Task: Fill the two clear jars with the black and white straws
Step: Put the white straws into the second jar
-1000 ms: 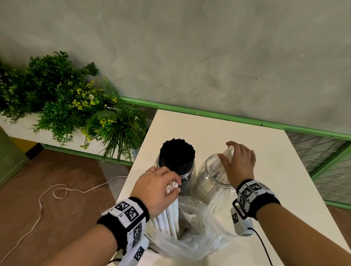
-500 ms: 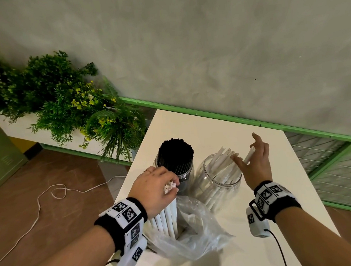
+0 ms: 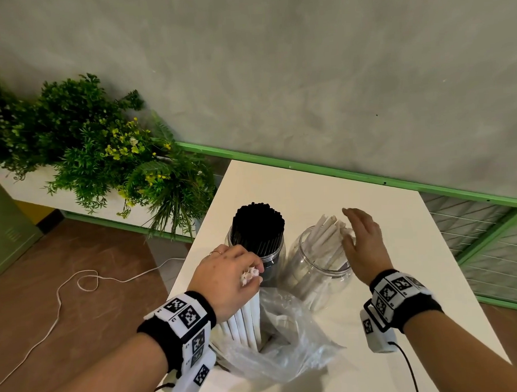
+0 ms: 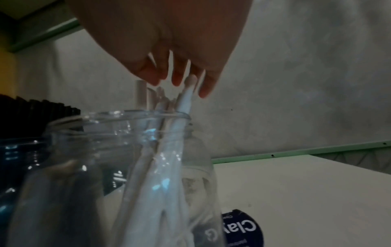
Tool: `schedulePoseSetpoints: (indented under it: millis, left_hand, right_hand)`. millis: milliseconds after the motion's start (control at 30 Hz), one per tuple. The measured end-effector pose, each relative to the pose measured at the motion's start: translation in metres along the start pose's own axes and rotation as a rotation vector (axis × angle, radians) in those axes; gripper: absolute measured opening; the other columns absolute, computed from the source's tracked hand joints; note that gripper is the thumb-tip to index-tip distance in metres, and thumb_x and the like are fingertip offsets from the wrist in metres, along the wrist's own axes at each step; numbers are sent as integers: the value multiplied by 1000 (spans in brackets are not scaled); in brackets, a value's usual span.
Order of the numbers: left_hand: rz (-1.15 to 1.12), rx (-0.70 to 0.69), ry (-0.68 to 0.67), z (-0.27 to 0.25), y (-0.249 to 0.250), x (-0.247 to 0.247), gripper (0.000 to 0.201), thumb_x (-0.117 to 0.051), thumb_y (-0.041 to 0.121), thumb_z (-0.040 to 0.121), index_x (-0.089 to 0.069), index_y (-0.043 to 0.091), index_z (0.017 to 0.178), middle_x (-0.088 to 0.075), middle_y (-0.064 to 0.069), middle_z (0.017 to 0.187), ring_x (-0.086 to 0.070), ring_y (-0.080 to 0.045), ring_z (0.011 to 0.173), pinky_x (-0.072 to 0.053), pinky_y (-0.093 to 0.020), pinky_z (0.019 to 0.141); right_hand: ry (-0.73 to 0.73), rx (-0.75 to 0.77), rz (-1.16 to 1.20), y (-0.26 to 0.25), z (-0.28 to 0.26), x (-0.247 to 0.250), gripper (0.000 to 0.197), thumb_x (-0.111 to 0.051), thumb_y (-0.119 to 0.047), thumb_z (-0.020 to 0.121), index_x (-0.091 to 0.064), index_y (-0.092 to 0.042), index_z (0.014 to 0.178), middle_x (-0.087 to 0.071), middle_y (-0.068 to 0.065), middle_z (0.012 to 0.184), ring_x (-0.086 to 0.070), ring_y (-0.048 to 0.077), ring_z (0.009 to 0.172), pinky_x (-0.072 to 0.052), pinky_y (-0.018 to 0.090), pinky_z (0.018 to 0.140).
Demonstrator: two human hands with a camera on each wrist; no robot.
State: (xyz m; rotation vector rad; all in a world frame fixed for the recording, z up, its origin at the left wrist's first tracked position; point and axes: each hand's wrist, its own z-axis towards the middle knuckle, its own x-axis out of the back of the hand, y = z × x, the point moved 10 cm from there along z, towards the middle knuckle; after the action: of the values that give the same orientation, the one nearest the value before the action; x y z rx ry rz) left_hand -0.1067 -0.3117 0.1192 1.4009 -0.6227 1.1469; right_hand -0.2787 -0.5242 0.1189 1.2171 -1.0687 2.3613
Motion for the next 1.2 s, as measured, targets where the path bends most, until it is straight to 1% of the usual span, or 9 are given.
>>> schedulePoseSetpoints:
  millis: [133,233,300,433,567,700,833,1067,1200]
  left_hand:
    - [-15,-1,11,-1,1,1,39,-32,53,76,-61,36,96,-57,17,96,-44,-10,87,-39,-24,80]
    - [3,2,-4,0,2,0,41,-30,54,76,-60,37,97,-56,17,97,-43,-10,88,-37,-22,80]
    - [8,11,-8,0,1,0,43,-28,54,75,-60,36,97,-55,18,97,-44,-10,89,-38,-23,81]
    - [-6,21,-2,0,-1,-1,42,-29,54,75,-61,36,96,-56,18,96,-44,-9,90,-38,-23,81]
    - [7,15,-20,1,-1,-3,43,-28,56,75,-60,37,98,-55,18,98,-44,-10,92,-35,-21,81]
    - [19,18,-14,1,-2,-2,43,-28,56,75,-59,37,97,-55,19,98,-44,-9,91,-31,-19,79]
    - [-5,11,3,2,0,-1,40,-31,55,76,-61,37,95,-57,17,95,-46,-11,89,-35,-22,79]
    - [27,30,-28,3,1,-2,49,-23,58,73,-59,37,99,-54,18,100,-44,-9,95,-32,-19,81]
    - [34,32,-28,4,1,-1,49,-22,58,73,-58,37,99,-54,19,100,-43,-8,96,-30,-18,81]
  right_hand:
    - [-264,-126,112,-1,12,-30,51,-46,-50,94,-35,-37,143,-34,-6,145,-44,7,112,-34,25,94]
    - [-210,-98,163,-10,17,-34,59,-30,-67,91,-38,-36,141,-38,-6,144,-47,10,119,-37,30,98]
    - [-140,-77,194,-13,14,-30,65,-25,-71,87,-38,-37,141,-37,-7,144,-37,14,130,-34,36,106]
    - [86,99,-22,-33,-10,-1,60,-43,-63,84,-51,-28,133,-42,-2,135,-33,19,127,-26,37,105]
    - [55,262,-189,-38,-35,-17,40,-51,-58,82,-67,-30,104,-50,2,129,-38,27,124,-33,45,100]
    - [64,160,-154,-17,-17,-18,40,-51,-55,85,-59,-31,115,-44,2,135,-35,25,125,-32,45,100]
    - [-17,322,-252,-38,4,-30,47,-70,-46,80,-55,-33,123,-45,2,135,-36,26,126,-32,47,101]
    - [-14,532,-240,-59,3,-46,18,-53,-34,86,-67,-29,95,-62,-5,109,-47,24,117,-30,39,96]
    - [45,467,-204,-54,7,-35,13,-52,-28,80,-58,-20,88,-61,-5,92,-52,23,103,-31,34,90]
